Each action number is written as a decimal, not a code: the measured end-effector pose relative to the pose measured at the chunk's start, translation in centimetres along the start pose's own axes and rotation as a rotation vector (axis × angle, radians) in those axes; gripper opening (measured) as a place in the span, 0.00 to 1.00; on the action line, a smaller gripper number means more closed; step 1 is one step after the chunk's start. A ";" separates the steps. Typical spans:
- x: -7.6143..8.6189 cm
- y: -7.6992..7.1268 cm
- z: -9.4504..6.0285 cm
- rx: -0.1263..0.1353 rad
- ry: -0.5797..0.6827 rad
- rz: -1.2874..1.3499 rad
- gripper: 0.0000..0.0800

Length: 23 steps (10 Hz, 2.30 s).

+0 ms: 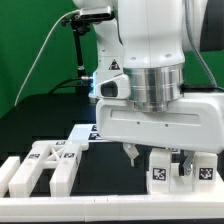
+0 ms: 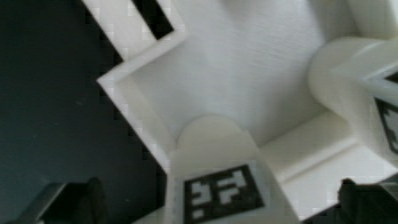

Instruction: Assemble chair

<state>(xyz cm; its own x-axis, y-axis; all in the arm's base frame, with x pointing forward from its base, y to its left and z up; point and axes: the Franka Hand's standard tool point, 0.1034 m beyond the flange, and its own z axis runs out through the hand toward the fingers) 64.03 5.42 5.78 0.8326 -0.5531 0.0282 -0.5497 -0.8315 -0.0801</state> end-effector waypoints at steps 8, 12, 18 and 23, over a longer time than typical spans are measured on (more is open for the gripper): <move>-0.2 -0.4 0.1 -0.001 -0.003 0.563 0.35; 0.4 -0.7 0.1 0.004 -0.038 1.127 0.36; 0.0 -0.1 0.0 -0.034 -0.030 1.273 0.60; 0.2 -0.5 -3.8 0.018 -0.039 1.197 0.81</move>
Offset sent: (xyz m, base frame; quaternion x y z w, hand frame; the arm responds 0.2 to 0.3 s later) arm 0.0000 0.0000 0.0000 0.0000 0.0000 0.1938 0.9810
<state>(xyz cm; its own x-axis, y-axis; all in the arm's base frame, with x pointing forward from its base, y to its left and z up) 64.20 5.53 9.59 -0.2048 -0.9733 -0.1037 -0.9763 0.2106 -0.0489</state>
